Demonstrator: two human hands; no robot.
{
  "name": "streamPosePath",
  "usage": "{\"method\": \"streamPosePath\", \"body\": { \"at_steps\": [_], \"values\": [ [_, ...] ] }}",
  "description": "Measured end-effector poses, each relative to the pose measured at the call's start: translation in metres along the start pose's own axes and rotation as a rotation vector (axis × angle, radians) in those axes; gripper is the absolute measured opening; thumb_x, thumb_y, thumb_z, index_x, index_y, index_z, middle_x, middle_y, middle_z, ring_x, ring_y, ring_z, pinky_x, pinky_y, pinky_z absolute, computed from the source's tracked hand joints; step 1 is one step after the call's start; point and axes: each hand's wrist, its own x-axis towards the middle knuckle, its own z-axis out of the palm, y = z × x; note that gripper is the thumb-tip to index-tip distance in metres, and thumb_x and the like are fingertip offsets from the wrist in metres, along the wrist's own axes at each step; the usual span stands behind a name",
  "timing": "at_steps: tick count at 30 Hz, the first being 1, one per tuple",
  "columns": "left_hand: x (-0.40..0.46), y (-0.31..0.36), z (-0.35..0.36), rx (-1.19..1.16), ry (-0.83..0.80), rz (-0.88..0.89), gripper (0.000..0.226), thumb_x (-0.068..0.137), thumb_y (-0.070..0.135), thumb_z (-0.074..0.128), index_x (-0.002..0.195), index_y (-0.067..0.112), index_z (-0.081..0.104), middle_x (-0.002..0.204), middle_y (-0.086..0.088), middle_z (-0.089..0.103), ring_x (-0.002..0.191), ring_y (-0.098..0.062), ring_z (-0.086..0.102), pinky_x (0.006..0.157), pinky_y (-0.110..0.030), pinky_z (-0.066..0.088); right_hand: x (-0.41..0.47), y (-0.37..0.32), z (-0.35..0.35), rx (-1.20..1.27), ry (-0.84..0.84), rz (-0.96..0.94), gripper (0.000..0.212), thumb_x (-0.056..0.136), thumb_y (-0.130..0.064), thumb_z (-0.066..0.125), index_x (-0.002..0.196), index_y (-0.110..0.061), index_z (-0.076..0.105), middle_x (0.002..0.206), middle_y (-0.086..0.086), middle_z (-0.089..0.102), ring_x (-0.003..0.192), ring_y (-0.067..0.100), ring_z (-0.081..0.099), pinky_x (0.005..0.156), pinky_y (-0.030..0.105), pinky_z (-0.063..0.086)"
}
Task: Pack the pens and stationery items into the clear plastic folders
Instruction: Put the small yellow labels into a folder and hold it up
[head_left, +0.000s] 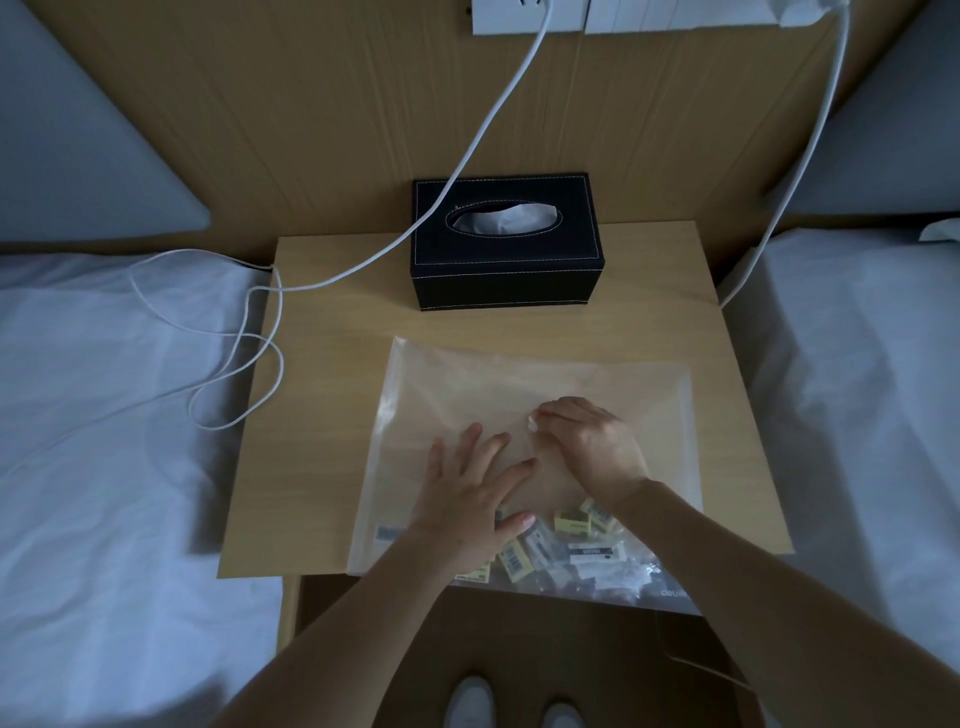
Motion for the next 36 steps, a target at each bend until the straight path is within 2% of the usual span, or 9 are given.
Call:
{"method": "streamPosePath", "body": {
  "at_steps": [4,9,14,18,22,26,29,33,36],
  "values": [
    [-0.001,0.0,-0.003,-0.019,0.007,0.006,0.061,0.096,0.06,0.026,0.149,0.038,0.006,0.157,0.004,-0.007,0.144,-0.026,-0.016,0.115,-0.054,-0.006,0.005,-0.004,-0.005,0.025,0.003,0.086,0.017,0.072,-0.016,0.056,0.072,-0.014,0.073,0.077,0.0,0.07,0.071,0.022,0.067,0.06,0.027,0.053],
    [-0.004,-0.015,-0.018,-0.02,0.232,0.039,0.056,0.096,0.049,0.027,0.148,0.029,0.02,0.154,0.003,0.017,0.143,-0.017,0.012,0.117,-0.039,0.007,0.012,0.019,-0.02,-0.115,0.039,0.243,0.026,0.072,-0.006,0.065,0.097,-0.01,0.072,0.095,0.008,0.07,0.09,0.029,0.065,0.088,0.036,0.034],
    [0.005,-0.06,-0.027,0.028,0.214,-0.214,0.065,0.094,0.059,0.028,0.151,0.031,0.012,0.158,-0.004,-0.005,0.146,-0.027,-0.009,0.116,-0.048,-0.004,0.011,0.055,-0.056,-0.217,-0.035,0.642,0.038,0.087,-0.019,0.064,0.124,-0.014,0.06,0.128,0.01,0.056,0.123,0.029,0.045,0.108,0.041,0.018],
    [0.014,-0.078,-0.025,-0.003,0.162,-0.248,0.07,0.089,0.067,0.03,0.149,0.038,0.01,0.158,-0.003,-0.009,0.145,-0.029,-0.011,0.117,-0.05,-0.003,0.004,0.063,-0.057,-0.315,-0.124,0.728,0.054,0.09,-0.032,0.061,0.138,-0.014,0.043,0.137,0.015,0.042,0.128,0.032,0.036,0.109,0.044,0.02],
    [0.016,-0.082,-0.018,-0.067,0.128,-0.264,0.07,0.089,0.069,0.028,0.149,0.043,0.002,0.158,-0.003,-0.016,0.145,-0.025,-0.015,0.116,-0.048,-0.004,-0.009,0.061,-0.043,-0.265,-0.114,0.761,0.046,0.091,-0.031,0.057,0.131,-0.01,0.046,0.134,0.015,0.044,0.123,0.034,0.039,0.104,0.043,0.024],
    [0.018,-0.092,-0.008,-0.075,0.112,-0.251,0.083,0.07,0.088,-0.001,0.143,0.052,-0.013,0.157,0.002,-0.023,0.143,-0.019,-0.023,0.115,-0.05,-0.007,-0.019,0.067,-0.034,-0.2,-0.074,0.807,0.046,0.091,-0.037,0.056,0.131,-0.015,0.048,0.138,0.01,0.041,0.128,0.029,0.033,0.107,0.043,0.02],
    [0.016,-0.096,-0.007,-0.067,0.141,-0.219,0.085,0.061,0.084,-0.01,0.141,0.054,-0.014,0.157,0.004,-0.022,0.144,-0.016,-0.022,0.115,-0.049,-0.007,-0.028,0.074,-0.034,-0.163,-0.031,0.791,0.048,0.092,-0.042,0.053,0.134,-0.02,0.047,0.141,0.009,0.038,0.129,0.029,0.032,0.109,0.043,0.017],
    [0.012,-0.102,-0.015,-0.132,0.209,-0.175,0.066,0.088,0.068,0.017,0.148,0.042,0.011,0.16,0.003,-0.005,0.147,-0.016,-0.005,0.117,-0.043,0.0,-0.032,0.077,-0.038,-0.169,0.001,0.69,0.046,0.096,-0.04,0.045,0.135,-0.018,0.048,0.144,0.014,0.039,0.133,0.032,0.033,0.111,0.046,0.015],
    [0.014,-0.103,-0.021,-0.157,0.326,-0.181,0.059,0.091,0.046,0.054,0.141,0.022,0.035,0.156,-0.001,0.02,0.144,-0.017,0.018,0.116,-0.041,0.009,-0.033,0.066,-0.038,-0.226,-0.004,0.437,0.046,0.091,-0.007,0.051,0.137,-0.016,0.05,0.144,0.018,0.043,0.135,0.037,0.037,0.111,0.054,0.017]
  ]
}}
